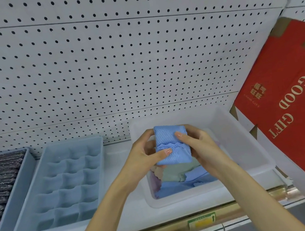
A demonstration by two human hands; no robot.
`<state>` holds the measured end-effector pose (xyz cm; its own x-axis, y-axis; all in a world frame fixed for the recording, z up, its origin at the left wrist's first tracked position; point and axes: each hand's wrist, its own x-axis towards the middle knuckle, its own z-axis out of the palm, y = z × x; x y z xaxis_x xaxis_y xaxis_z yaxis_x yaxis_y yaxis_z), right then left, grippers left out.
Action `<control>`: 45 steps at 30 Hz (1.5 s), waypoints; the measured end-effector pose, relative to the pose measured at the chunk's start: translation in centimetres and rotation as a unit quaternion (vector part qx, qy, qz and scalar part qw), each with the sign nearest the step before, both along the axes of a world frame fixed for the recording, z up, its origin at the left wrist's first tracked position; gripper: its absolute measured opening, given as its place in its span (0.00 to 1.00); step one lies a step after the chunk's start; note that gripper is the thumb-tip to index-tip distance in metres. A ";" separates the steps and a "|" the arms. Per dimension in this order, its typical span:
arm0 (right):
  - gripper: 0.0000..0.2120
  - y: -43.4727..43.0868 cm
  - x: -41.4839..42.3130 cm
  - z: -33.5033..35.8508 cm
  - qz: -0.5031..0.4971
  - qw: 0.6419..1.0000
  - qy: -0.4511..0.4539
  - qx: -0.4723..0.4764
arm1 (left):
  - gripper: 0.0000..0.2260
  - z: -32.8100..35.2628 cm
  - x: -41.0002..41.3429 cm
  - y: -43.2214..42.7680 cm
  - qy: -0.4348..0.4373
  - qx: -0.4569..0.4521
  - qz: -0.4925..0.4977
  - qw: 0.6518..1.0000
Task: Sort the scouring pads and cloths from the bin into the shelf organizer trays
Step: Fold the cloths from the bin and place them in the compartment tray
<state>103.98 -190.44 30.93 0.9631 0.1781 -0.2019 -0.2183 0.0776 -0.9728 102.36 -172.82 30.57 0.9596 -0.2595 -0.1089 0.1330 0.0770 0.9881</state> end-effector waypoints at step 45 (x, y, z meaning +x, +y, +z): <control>0.12 -0.6 -0.1 -2.0 0.133 0.989 -0.056 -0.033 | 0.10 -1.1 -1.5 0.3 0.076 0.035 0.082 0.993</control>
<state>103.86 -191.06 28.90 0.9012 0.4178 -0.1154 -0.1125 -0.0315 -0.9931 100.87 -172.53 29.50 0.9595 -0.0883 -0.2675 0.2720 0.0425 0.9614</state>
